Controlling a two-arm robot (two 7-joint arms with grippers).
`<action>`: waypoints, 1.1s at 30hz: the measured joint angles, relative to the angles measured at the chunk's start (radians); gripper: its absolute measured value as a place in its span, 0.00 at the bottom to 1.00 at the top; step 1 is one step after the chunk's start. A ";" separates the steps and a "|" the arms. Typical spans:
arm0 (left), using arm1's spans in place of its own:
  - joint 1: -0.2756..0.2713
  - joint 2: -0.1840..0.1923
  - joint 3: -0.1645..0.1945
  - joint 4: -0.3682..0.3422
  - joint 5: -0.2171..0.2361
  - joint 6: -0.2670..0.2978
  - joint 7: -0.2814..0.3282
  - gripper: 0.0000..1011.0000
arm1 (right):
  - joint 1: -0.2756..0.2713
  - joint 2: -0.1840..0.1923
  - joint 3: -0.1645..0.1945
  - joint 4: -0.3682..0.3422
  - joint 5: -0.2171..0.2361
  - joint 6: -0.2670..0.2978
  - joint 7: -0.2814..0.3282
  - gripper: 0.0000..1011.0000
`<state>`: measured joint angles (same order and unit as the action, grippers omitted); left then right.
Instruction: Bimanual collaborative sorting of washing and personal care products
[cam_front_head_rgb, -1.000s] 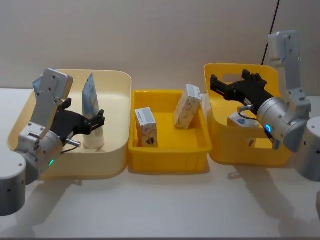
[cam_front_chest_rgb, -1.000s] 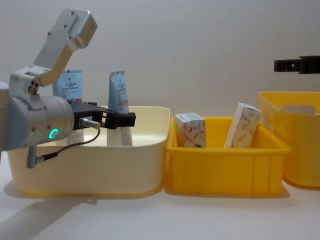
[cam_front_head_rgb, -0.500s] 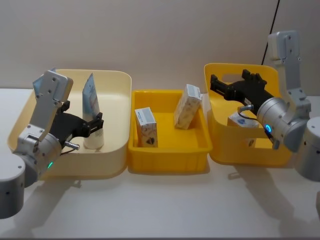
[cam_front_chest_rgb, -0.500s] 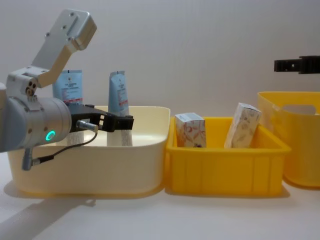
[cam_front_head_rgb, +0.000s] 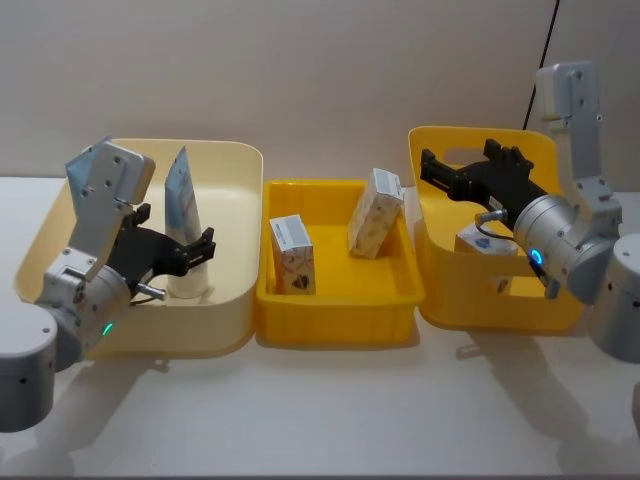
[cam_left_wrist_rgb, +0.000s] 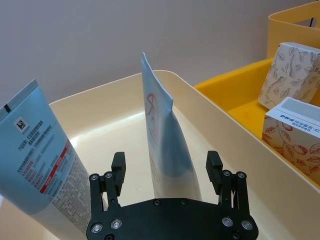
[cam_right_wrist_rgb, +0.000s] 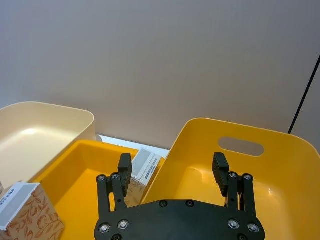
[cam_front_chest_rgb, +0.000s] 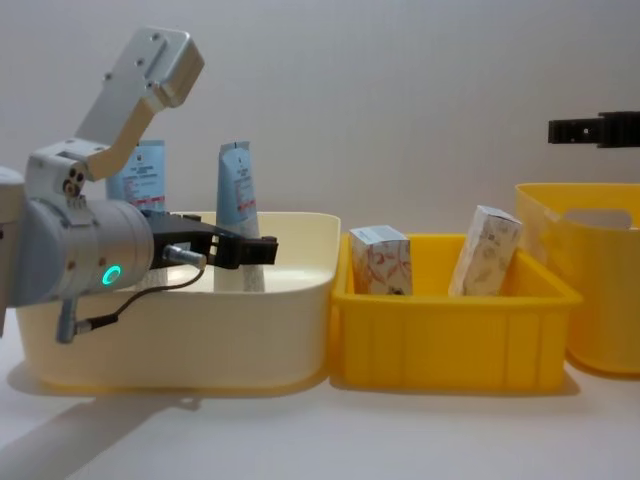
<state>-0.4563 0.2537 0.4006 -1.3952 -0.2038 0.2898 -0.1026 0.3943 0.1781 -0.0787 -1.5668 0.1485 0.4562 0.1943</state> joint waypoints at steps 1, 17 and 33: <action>-0.002 -0.002 0.001 0.005 0.000 -0.002 -0.004 0.99 | 0.000 0.000 0.000 0.000 0.000 0.000 0.000 0.99; -0.016 -0.010 0.006 0.032 0.001 -0.012 -0.022 0.86 | 0.000 0.000 0.000 0.000 0.000 0.000 0.000 0.99; -0.019 -0.013 0.007 0.039 0.001 -0.015 -0.027 0.47 | 0.000 0.000 0.000 0.000 0.000 0.000 0.000 0.99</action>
<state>-0.4756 0.2412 0.4081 -1.3560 -0.2032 0.2745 -0.1296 0.3943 0.1781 -0.0787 -1.5668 0.1486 0.4562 0.1943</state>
